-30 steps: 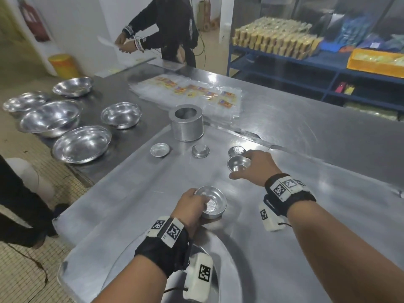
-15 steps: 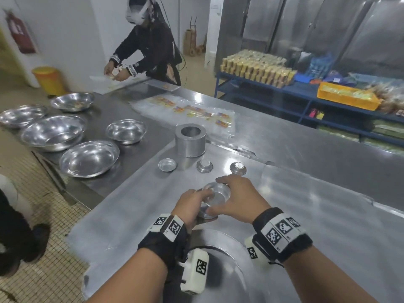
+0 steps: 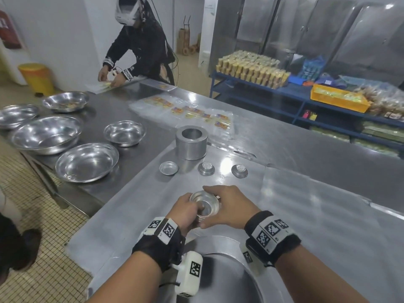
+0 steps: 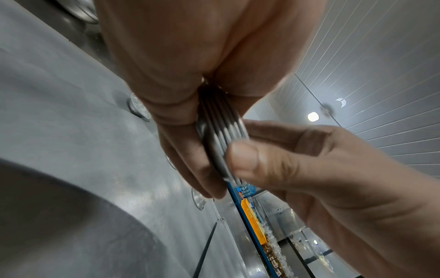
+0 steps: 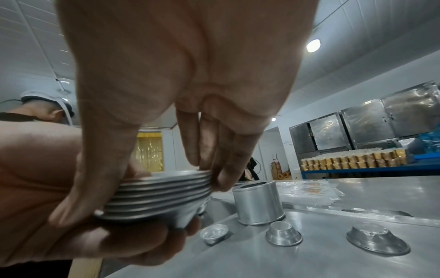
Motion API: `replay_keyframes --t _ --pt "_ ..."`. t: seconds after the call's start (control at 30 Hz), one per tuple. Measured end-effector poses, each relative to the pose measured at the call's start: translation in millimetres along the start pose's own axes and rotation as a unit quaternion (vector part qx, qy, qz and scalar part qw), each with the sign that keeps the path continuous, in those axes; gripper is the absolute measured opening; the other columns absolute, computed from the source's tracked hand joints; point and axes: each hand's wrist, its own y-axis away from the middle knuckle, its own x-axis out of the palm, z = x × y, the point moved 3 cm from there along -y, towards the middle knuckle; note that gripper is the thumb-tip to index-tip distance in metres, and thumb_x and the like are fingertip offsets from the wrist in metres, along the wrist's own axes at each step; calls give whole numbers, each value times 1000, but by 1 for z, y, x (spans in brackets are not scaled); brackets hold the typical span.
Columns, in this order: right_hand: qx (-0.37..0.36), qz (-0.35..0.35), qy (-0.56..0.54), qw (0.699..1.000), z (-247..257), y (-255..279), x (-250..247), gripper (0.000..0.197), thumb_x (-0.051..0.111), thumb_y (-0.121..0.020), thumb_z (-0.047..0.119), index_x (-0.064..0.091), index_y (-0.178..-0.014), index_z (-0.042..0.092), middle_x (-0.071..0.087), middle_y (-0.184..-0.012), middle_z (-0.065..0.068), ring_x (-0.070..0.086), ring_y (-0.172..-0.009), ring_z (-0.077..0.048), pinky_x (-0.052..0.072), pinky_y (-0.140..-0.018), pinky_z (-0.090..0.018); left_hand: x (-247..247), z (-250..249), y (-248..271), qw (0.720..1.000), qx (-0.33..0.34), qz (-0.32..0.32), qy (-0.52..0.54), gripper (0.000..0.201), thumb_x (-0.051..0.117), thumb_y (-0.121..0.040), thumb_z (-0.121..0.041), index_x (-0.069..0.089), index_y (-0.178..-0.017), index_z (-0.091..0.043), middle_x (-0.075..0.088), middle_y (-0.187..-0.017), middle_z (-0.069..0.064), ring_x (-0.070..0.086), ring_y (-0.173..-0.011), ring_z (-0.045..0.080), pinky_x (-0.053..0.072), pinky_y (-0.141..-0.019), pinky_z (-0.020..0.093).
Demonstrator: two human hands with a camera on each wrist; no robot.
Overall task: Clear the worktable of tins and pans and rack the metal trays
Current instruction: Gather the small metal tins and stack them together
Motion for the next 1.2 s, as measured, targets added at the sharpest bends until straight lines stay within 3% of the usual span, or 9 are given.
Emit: replay_keyframes --t 0.07,0.2,0.37,0.57,0.73,0.87,1.0,1.13,1.2 --pt "5 26 23 999 -10 -8 -4 97 97 -51 37 57 -137 17 65 -128 3 60 -114 -10 48 -100 -29 -2 1 -6 1000 -5 0 13 25 46 -90 11 59 -106 -5 63 -100 23 65 -76 34 56 -51 35" --pt "60 68 67 994 -43 -31 -6 83 88 -68 28 52 -142 18 59 -132 -1 59 -111 -9 50 -94 -26 -4 2 -18 998 -19 -1 60 32 40 -88 18 57 -111 2 57 -107 26 64 -84 43 61 -68 51" --pt "127 63 123 982 -86 -67 -12 60 74 -86 32 54 -138 11 59 -133 -4 58 -118 -20 47 -99 -29 -4 3 -38 996 -40 -15 82 37 40 -86 18 56 -115 3 56 -114 28 65 -89 45 60 -74 55" --pt "207 18 153 966 -150 -123 -24 58 69 -89 32 49 -141 12 53 -140 -8 48 -132 -25 43 -105 -32 -5 2 -64 995 -42 -21 84 34 39 -87 18 57 -112 2 58 -110 26 65 -87 41 61 -74 53" --pt "232 -4 219 948 -183 -167 -29 43 65 -90 25 54 -127 7 55 -129 -12 52 -120 -28 41 -95 -30 -7 1 -83 996 -32 -23 83 32 42 -86 16 58 -111 3 59 -114 29 66 -86 39 61 -74 53" --pt "265 -14 239 934 -209 -193 -25 56 58 -93 42 45 -137 9 47 -136 -11 44 -126 -31 37 -103 -37 -7 -1 -94 996 -30 -19 76 32 43 -86 15 59 -111 5 60 -118 34 67 -86 38 61 -75 52" --pt "329 -36 216 919 -239 -216 -20 77 62 -87 55 35 -141 7 44 -136 -13 42 -129 -33 40 -100 -40 -12 -1 -97 997 -30 -13 75 29 42 -88 15 59 -109 5 62 -106 26 66 -84 36 60 -79 54" --pt "360 -83 225 901 -246 -221 -17 50 56 -95 39 48 -129 3 51 -128 -18 48 -123 -36 41 -96 -41 -20 0 -98 996 -41 -22 80 29 43 -89 14 59 -111 4 62 -110 27 66 -88 37 60 -79 54" --pt "357 -104 209 904 -247 -220 -17 48 60 -92 36 50 -122 0 54 -123 -20 52 -118 -38 44 -92 -41 -23 1 -97 995 -44 -29 86 29 44 -90 14 59 -112 3 61 -113 29 66 -90 39 60 -79 56"
